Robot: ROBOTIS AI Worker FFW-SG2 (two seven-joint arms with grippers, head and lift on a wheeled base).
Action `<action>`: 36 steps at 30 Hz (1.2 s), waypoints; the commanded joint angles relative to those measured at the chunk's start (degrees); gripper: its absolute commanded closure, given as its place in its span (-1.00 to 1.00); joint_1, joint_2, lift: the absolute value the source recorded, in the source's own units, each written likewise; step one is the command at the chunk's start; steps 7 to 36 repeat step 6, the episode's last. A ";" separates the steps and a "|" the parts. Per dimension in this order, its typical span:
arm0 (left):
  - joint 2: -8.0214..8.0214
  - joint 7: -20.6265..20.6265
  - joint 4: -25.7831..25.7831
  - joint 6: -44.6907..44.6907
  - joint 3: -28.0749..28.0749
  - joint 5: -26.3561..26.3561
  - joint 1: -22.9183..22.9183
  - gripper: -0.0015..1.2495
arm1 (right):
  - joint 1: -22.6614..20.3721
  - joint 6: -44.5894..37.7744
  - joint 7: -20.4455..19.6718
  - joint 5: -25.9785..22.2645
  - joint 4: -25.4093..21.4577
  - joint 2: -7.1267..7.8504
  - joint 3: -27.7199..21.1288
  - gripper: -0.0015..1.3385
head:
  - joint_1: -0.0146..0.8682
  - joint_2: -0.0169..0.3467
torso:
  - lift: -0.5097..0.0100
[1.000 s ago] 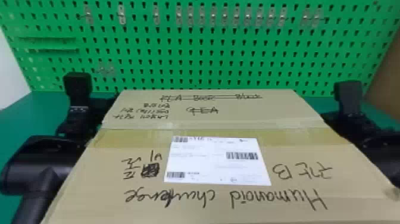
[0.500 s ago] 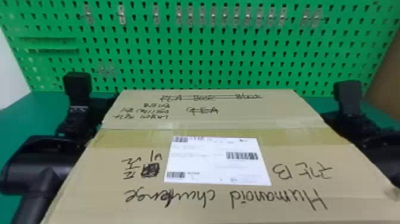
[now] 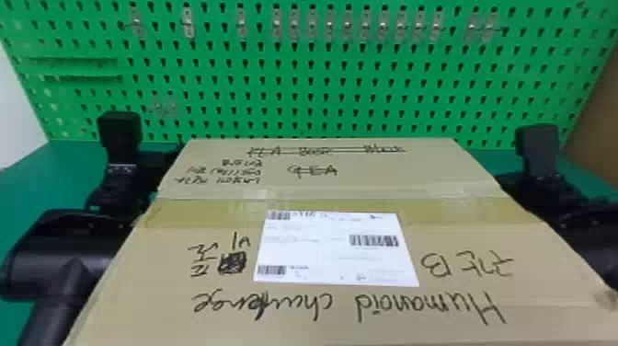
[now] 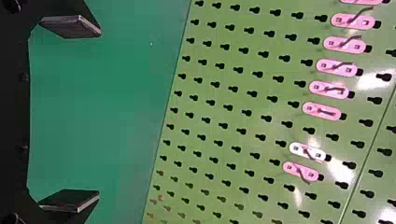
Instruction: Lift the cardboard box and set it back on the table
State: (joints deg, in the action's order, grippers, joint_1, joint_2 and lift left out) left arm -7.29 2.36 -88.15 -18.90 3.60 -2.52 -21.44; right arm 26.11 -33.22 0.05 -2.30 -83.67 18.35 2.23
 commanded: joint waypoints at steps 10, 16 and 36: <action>0.00 0.02 0.00 0.00 0.01 -0.20 0.00 -0.61 | 0.08 0.00 -0.05 0.01 0.00 0.02 0.05 -0.87 | 0.32 -0.61 | 0.26; 0.00 0.02 0.00 0.00 0.01 -0.20 0.00 -0.61 | 0.08 0.00 -0.05 0.01 0.00 0.02 0.05 -0.87 | 0.32 -0.61 | 0.26; 0.00 0.02 0.00 0.00 0.01 -0.20 0.00 -0.61 | 0.08 0.00 -0.05 0.01 0.00 0.02 0.05 -0.87 | 0.32 -0.61 | 0.26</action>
